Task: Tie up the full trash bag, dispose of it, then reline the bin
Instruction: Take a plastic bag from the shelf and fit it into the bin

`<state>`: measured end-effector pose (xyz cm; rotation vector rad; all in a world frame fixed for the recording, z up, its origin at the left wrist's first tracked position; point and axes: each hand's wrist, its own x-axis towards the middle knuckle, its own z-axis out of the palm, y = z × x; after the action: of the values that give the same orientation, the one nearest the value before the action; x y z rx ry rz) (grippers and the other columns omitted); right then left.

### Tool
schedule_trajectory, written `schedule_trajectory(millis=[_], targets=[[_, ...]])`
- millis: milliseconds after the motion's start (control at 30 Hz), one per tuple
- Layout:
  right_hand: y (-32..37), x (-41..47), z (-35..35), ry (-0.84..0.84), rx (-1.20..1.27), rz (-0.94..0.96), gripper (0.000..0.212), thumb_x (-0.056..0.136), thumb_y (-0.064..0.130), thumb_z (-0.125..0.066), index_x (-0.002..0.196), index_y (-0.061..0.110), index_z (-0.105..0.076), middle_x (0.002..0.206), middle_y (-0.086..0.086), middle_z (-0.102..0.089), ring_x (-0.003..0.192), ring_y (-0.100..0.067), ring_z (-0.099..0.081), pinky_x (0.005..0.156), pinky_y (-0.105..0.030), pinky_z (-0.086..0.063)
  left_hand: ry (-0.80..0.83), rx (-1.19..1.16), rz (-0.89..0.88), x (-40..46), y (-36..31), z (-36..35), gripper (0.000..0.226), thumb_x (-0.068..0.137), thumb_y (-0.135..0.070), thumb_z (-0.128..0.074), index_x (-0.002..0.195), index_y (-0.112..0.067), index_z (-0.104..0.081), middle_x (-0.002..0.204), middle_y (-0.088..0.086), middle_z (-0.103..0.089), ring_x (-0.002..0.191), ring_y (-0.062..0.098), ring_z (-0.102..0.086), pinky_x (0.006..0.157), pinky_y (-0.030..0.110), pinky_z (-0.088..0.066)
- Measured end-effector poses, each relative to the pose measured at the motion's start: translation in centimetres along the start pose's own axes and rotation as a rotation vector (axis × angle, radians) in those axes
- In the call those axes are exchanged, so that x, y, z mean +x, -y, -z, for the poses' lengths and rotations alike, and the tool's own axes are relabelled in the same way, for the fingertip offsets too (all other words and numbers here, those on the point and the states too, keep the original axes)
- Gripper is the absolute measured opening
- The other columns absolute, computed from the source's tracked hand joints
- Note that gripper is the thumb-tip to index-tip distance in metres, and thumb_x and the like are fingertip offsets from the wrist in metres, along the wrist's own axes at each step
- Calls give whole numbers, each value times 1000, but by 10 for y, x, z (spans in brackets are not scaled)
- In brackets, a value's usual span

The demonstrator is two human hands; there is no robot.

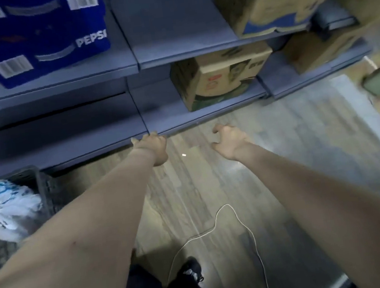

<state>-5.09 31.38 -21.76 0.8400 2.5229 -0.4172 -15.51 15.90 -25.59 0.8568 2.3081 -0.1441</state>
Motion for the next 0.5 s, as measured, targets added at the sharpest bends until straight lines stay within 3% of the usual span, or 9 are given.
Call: schedule_trajectory(millis=[167, 400, 500], targets=[[-72, -6, 52, -31, 55, -128, 46, 91, 32, -51, 133, 15, -43, 136, -14, -42, 118, -34, -52, 96, -38, -46, 2, 50, -131, 17, -87, 50, 46, 94, -11, -39, 139, -12, -33, 141, 16, -33, 131, 35, -33, 113, 60, -15], [-171, -14, 129, -143, 132, -300, 48, 93, 34, -50, 136, 14, -39, 135, -14, -44, 110, -34, -55, 77, -33, -43, -131, 215, -326, 37, -203, 135, 36, 93, -13, -46, 128, -10, -40, 133, 14, -38, 128, 34, -36, 108, 56, -25], [-223, -26, 153, -185, 169, -389, 49, 93, 35, -50, 136, 15, -39, 137, -14, -43, 112, -34, -55, 79, -34, -44, -155, 275, -406, 44, -260, 162, 38, 93, -15, -45, 131, -12, -40, 134, 13, -38, 128, 33, -36, 109, 54, -25]])
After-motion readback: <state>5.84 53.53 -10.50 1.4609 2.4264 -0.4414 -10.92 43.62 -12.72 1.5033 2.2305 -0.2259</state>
